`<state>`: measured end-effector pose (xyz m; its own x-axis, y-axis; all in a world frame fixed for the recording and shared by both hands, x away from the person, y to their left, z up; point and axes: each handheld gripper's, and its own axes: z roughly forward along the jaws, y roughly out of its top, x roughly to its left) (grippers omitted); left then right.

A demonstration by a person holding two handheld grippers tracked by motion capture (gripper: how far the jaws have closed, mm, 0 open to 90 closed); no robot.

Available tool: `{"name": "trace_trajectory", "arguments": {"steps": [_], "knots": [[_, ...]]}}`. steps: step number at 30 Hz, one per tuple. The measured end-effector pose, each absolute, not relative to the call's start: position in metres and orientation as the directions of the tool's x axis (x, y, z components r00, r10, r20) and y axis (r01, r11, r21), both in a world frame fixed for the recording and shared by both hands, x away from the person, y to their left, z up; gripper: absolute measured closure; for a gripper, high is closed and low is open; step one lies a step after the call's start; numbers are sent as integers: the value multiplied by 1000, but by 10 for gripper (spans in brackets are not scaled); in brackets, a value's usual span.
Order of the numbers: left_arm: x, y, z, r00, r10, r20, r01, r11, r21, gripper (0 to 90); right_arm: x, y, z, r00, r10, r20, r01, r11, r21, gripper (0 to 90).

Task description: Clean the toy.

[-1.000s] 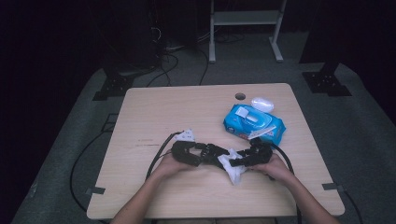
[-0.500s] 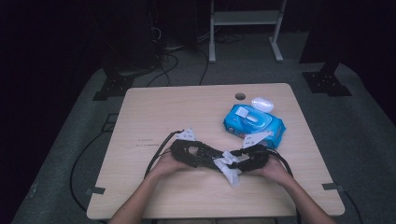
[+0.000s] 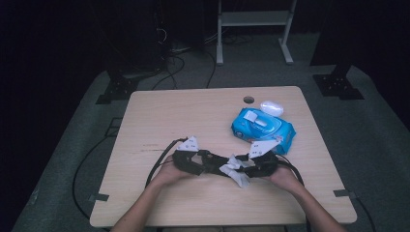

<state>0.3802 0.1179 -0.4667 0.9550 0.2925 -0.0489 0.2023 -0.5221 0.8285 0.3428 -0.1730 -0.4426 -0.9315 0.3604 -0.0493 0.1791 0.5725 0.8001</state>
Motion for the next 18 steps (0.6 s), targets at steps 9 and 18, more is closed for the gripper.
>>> {"name": "trace_trajectory", "arguments": {"steps": [9,18], "knots": [[372,125,-466,970,239,-53,174,-519,837,381,336,-173,-441,-946,313,-85,123,589,798,552],[373,122,-469,966,251,-54,183,-523,833,255,331,-177,-437,-950,308,-57,134,563,816,552]]}}
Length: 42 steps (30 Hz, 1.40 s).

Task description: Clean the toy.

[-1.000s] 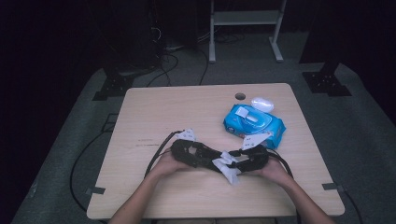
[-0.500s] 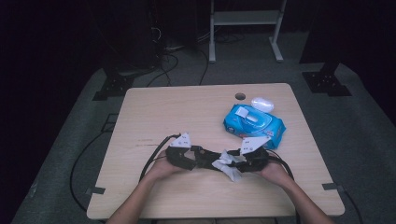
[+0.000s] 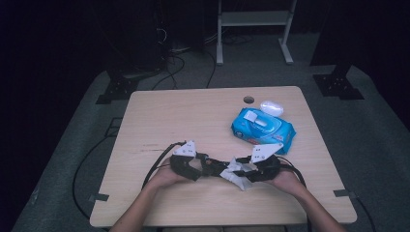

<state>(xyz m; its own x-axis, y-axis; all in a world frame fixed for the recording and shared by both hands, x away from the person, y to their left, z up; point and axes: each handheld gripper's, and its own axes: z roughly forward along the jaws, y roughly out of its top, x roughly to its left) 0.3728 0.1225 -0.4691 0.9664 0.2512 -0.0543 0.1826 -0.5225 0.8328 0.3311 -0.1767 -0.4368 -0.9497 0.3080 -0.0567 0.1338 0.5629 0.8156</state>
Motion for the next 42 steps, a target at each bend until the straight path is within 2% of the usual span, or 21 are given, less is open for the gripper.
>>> {"name": "trace_trajectory", "arguments": {"steps": [4,10,14,18,27,36,42], "knots": [[373,118,-470,971,235,-46,169,-534,828,276,331,-179,-434,-949,314,-33,147,533,833,590],[369,116,-471,981,192,9,102,-562,821,473,332,-178,-428,-937,348,-7,175,487,855,739],[368,116,-471,978,207,35,88,-555,827,569,335,-166,-425,-921,389,-35,181,504,845,784],[368,116,-471,976,212,42,84,-551,830,575,340,-148,-423,-910,412,-36,196,507,840,793],[366,116,-471,974,225,36,96,-547,831,577,344,-100,-429,-918,397,-24,199,509,837,790],[365,114,-472,972,232,32,101,-540,835,577,352,-137,-430,-859,512,-11,271,474,837,793],[364,112,-472,973,227,44,91,-551,830,573,347,-113,-432,-878,479,-5,247,461,852,793]]}}
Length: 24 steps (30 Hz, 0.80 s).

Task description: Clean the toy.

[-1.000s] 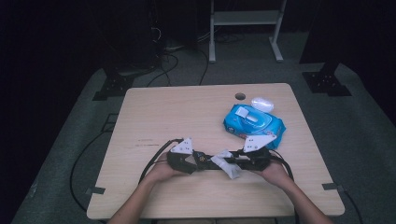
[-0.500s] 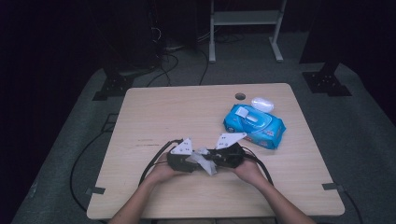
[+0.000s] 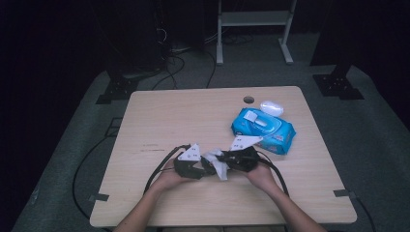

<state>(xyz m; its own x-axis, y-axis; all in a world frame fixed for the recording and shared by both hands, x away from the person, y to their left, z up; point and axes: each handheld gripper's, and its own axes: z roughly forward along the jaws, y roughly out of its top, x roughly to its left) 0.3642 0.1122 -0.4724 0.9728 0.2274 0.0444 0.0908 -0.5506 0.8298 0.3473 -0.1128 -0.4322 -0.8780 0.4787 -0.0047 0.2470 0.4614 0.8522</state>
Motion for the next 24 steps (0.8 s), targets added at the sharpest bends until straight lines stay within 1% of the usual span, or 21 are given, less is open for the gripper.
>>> {"name": "trace_trajectory", "arguments": {"steps": [2,5,11,13,16,17,19,21,24], "knots": [[364,113,-472,973,227,45,90,-553,828,576,346,-105,-431,-888,460,-12,233,473,850,793],[364,113,-472,973,228,43,92,-552,829,578,345,-107,-430,-889,458,-22,226,479,848,792],[365,114,-473,973,227,39,94,-546,832,578,348,-142,-430,-857,512,-59,240,498,833,790],[366,115,-473,973,229,36,98,-547,831,577,352,-154,-429,-846,531,-41,260,480,838,789],[366,115,-473,972,231,33,101,-545,833,577,353,-165,-427,-827,558,-71,263,495,828,790],[366,115,-473,972,230,38,98,-548,830,577,353,-167,-427,-824,562,-67,267,491,829,791],[366,115,-473,973,228,41,94,-549,830,578,351,-171,-427,-819,571,-62,271,478,836,792],[366,115,-474,973,228,40,94,-548,831,579,349,-169,-428,-830,557,-35,276,464,842,792],[366,115,-473,972,230,45,93,-555,826,580,347,-165,-428,-836,546,-60,258,486,835,791]]}}
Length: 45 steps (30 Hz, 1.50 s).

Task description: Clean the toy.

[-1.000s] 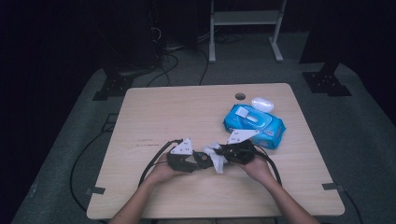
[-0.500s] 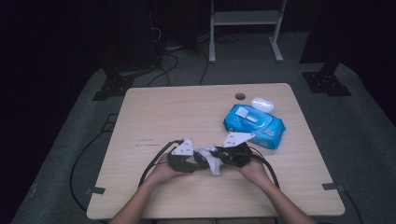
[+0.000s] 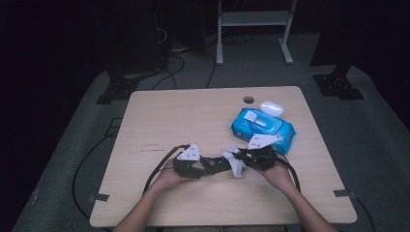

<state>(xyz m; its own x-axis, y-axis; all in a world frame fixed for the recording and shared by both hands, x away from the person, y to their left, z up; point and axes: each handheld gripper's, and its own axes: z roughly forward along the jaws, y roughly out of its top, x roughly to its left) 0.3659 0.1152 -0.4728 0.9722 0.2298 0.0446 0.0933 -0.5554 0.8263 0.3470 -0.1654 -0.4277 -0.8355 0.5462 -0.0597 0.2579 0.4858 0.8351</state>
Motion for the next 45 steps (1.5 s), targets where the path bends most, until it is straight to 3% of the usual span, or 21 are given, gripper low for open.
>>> {"name": "trace_trajectory", "arguments": {"steps": [9,17,27,37,45], "knots": [[365,116,-472,971,233,51,92,-561,823,580,349,-193,-429,-779,626,-25,319,430,844,793],[366,116,-472,971,237,38,104,-556,825,578,344,-157,-430,-840,541,-27,266,455,850,793],[367,118,-471,971,237,40,104,-561,821,579,349,-181,-433,-801,598,22,326,406,854,793],[366,120,-471,971,233,43,99,-565,819,580,344,-139,-432,-851,524,-16,263,453,852,794],[368,129,-468,973,227,34,107,-580,808,581,350,-173,-431,-804,595,11,320,416,851,794]]}}
